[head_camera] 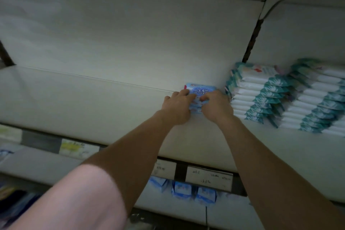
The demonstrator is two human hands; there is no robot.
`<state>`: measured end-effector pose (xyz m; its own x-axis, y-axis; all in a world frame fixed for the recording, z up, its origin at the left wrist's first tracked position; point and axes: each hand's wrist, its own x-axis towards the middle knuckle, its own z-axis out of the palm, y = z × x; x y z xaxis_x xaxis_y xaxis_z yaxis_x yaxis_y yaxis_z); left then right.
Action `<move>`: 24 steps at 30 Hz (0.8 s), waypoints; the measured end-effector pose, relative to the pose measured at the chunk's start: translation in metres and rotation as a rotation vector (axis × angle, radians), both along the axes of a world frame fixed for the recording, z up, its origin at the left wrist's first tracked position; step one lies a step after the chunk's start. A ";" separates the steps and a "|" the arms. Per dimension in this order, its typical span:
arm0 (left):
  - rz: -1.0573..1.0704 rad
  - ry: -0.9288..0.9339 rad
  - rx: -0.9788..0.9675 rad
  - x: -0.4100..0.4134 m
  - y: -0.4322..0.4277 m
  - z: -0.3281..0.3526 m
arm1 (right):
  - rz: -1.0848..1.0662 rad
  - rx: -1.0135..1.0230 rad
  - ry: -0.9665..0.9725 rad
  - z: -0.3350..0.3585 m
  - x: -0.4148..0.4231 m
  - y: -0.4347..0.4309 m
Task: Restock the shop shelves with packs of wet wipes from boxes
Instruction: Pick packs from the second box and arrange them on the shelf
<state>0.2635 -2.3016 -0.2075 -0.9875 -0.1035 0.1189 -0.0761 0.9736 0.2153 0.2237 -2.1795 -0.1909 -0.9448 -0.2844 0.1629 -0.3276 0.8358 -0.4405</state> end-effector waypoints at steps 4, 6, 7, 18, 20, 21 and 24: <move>0.221 0.066 0.236 0.011 0.006 0.010 | -0.026 -0.118 -0.021 0.021 0.001 0.000; 0.409 0.160 0.634 0.019 0.010 0.015 | -0.016 -0.280 0.004 0.026 0.008 0.001; 0.492 0.219 0.854 0.025 0.012 0.018 | 0.006 -0.362 0.004 0.026 0.015 0.001; 0.963 0.685 1.650 0.124 0.072 0.008 | 0.423 -0.518 -0.175 -0.006 0.109 0.023; 1.053 0.785 1.634 0.143 0.080 0.008 | 0.499 -0.505 -0.200 -0.008 0.123 0.029; 1.098 0.829 1.609 0.154 0.082 0.007 | 0.542 -0.505 -0.218 -0.010 0.131 0.032; 1.214 0.936 1.595 0.195 0.090 0.001 | 0.678 -0.479 -0.277 -0.015 0.157 0.035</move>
<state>0.4585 -2.2114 -0.2062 -0.1192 -0.9080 -0.4016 0.2383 -0.4189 0.8762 0.3807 -2.1441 -0.2058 -0.6202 -0.7590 0.1981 -0.5158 0.2044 -0.8320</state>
